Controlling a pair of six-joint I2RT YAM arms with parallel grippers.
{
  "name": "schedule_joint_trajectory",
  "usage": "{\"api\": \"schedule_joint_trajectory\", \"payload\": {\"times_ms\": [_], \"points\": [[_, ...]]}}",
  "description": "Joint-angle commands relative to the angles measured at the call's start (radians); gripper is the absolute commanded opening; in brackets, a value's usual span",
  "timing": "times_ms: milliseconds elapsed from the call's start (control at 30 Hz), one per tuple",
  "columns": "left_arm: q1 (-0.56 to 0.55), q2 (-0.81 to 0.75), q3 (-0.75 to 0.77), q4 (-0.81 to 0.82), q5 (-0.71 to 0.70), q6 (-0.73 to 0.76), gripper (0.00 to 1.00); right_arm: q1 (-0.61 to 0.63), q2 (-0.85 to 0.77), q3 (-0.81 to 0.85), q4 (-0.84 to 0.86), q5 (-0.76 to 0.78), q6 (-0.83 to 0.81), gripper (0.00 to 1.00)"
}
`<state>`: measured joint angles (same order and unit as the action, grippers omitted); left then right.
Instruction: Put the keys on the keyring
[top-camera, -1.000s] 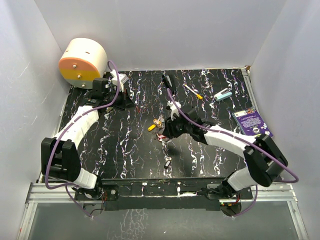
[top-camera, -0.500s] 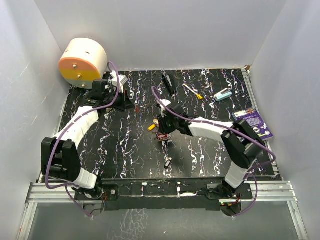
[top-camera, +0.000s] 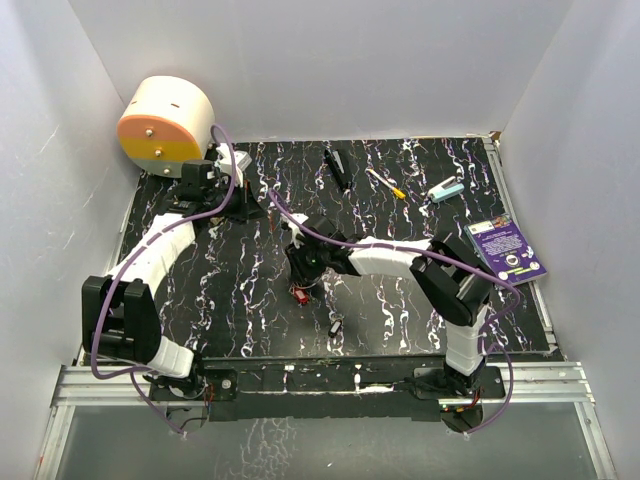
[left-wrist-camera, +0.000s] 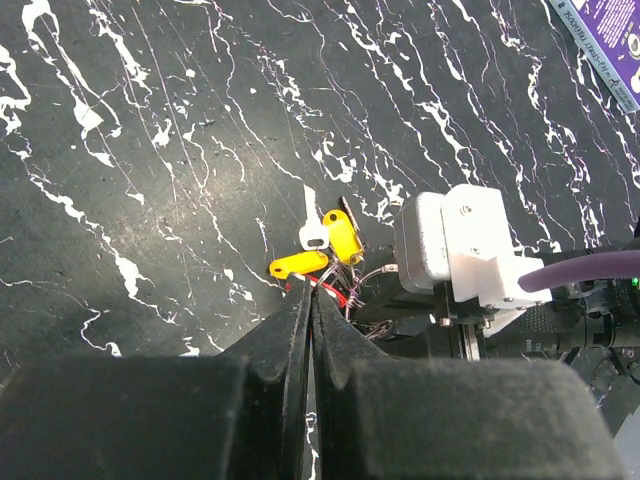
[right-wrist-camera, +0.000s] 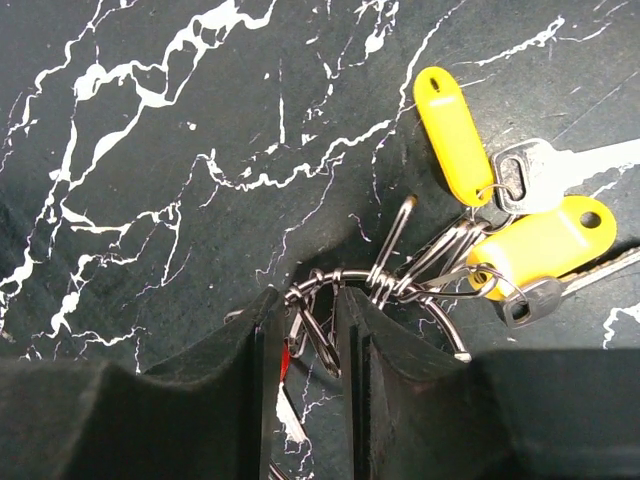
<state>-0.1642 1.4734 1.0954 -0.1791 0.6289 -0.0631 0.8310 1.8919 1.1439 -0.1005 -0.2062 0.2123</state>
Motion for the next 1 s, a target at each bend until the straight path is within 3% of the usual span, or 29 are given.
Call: {"api": "schedule_joint_trajectory", "payload": {"times_ms": [0,333,600,767,967], "points": [[0.012,-0.070,-0.006,0.021,0.025,0.007,0.00,-0.004,-0.044,0.003,-0.001,0.034,0.015,0.34],[0.017,-0.071,-0.020,0.027,0.026,0.010,0.00,-0.005,-0.185,-0.109,-0.137,0.249,-0.011,0.39],[0.017,-0.062,-0.019,0.033,0.021,0.018,0.00,-0.014,-0.404,-0.143,-0.049,0.405,0.048,0.43],[0.017,-0.067,-0.030,0.041,0.021,0.021,0.00,-0.069,-0.335,-0.046,-0.239,0.455,0.167,0.35],[0.017,-0.074,-0.036,0.047,0.026,0.019,0.00,-0.079,-0.219,-0.041,-0.253,0.373,0.263,0.33]]}}
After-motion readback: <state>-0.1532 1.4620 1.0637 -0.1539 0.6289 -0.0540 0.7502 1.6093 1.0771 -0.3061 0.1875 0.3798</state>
